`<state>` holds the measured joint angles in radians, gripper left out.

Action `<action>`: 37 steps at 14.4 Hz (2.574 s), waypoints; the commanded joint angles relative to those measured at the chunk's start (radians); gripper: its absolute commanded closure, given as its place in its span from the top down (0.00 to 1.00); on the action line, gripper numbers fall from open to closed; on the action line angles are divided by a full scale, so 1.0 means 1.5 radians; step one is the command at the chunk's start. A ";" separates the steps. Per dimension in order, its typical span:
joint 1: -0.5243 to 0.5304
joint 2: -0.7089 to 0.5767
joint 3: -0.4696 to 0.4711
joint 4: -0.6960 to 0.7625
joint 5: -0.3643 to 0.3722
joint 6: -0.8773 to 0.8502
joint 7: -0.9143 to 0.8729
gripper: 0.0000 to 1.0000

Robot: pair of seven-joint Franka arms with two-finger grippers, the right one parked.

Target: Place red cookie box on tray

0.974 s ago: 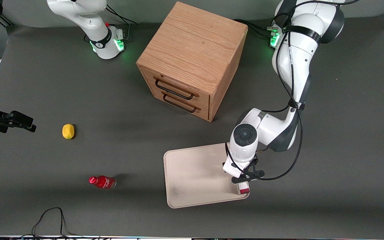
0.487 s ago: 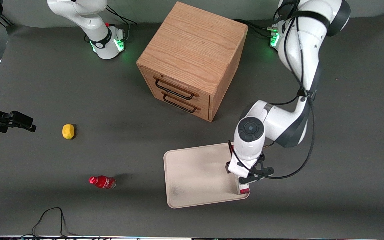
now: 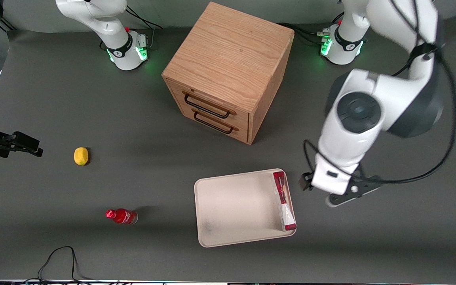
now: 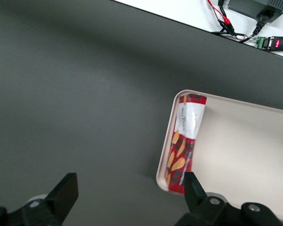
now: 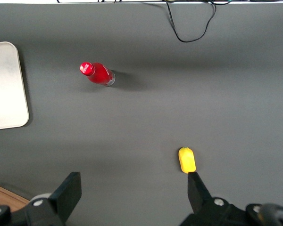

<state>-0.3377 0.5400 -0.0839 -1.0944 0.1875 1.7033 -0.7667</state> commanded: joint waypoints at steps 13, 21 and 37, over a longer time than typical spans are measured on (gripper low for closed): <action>0.174 -0.326 0.047 -0.287 -0.066 -0.008 0.545 1.00; 0.177 -0.378 0.049 -0.346 -0.082 0.032 0.434 1.00; 0.196 -0.371 0.053 -0.303 -0.126 -0.112 0.518 1.00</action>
<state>-0.0373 -0.0167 -0.0077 -1.5729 0.0085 1.5674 -0.0352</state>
